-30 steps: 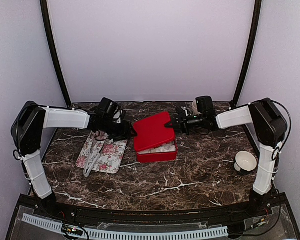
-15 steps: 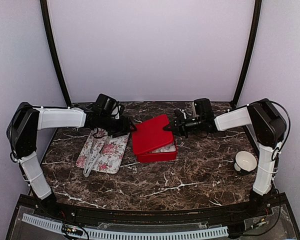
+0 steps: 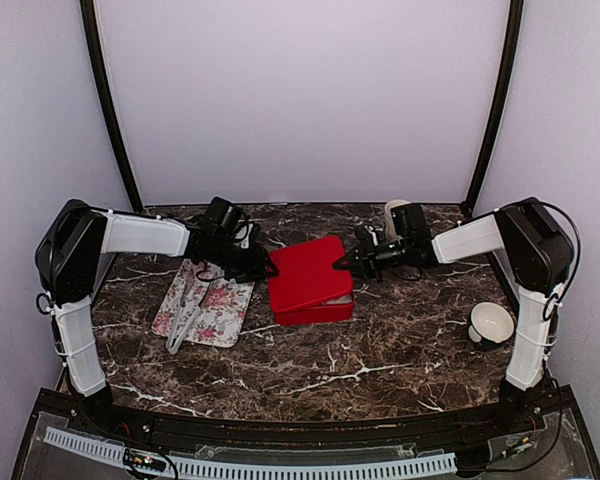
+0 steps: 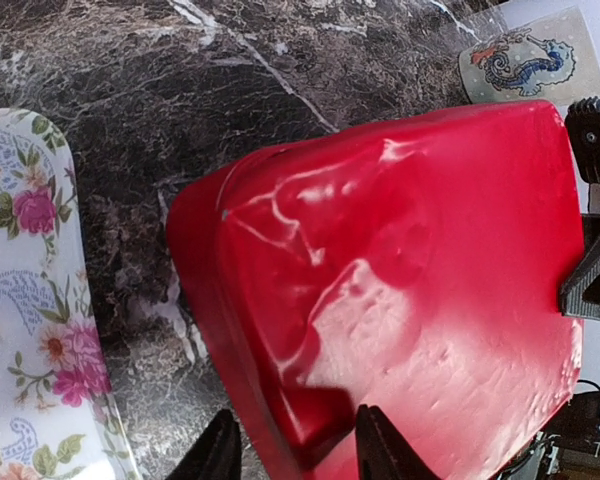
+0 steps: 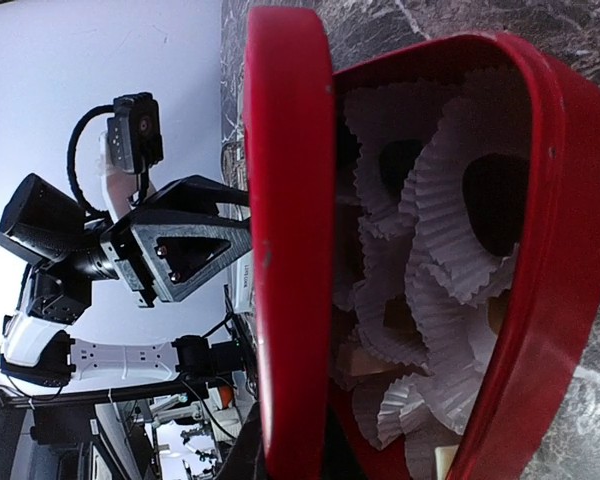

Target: Pack the chocolate

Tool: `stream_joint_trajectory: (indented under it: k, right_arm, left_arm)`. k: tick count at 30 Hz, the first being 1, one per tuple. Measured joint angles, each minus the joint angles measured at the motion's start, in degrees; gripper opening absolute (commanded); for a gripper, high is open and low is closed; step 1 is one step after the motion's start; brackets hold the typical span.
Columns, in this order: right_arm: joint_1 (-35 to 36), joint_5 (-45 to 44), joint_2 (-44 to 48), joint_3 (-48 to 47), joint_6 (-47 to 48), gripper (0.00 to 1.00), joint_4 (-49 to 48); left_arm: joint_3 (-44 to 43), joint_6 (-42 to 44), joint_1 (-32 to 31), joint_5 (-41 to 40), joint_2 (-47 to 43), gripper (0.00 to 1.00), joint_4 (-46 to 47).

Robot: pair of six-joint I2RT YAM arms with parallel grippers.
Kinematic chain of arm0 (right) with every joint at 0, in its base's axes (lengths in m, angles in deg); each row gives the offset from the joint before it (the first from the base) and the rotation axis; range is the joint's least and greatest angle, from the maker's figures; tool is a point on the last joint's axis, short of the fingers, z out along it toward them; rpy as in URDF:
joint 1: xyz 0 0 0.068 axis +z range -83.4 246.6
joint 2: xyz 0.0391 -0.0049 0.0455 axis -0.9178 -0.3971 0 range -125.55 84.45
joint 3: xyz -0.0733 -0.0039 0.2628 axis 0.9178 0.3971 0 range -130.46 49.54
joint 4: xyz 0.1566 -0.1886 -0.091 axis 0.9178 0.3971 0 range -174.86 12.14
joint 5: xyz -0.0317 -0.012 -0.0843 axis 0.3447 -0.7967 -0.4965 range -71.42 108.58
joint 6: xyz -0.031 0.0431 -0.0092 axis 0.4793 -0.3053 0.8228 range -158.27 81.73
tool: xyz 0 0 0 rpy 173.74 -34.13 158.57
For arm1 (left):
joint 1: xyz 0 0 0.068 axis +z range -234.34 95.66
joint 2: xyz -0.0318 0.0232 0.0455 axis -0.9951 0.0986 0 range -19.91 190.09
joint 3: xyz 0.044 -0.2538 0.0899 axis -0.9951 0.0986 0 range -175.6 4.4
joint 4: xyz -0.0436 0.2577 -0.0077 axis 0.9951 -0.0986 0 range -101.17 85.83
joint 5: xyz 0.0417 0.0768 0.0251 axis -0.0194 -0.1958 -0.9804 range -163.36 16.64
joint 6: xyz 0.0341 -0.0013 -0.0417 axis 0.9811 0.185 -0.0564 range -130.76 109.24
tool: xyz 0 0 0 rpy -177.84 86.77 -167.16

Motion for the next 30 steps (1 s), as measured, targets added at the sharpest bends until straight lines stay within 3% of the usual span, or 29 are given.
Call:
stream_joint_trajectory:
  k: [6,18,24,30]
  right_arm:
    - [-0.61,-4.07,-0.17,-4.81,5.99,0.41,10.78]
    - [-1.38,-18.21,-0.39,-15.72,18.58,0.73,33.18]
    - [-1.36,-20.02,-2.34,-17.84,22.12,0.76,37.99]
    - [-0.81,-16.87,-5.31,-18.14,23.19,0.65,38.05]
  left_arm:
    - [-0.33,0.48,-0.04,-0.04,0.17,0.38,-1.01]
    - [-4.20,0.57,-0.04,-0.37,3.06,0.44,-2.95]
    - [-5.42,0.74,-0.04,0.04,4.17,0.47,-3.39]
    - [-7.69,0.98,-0.07,0.28,5.64,0.51,-4.33]
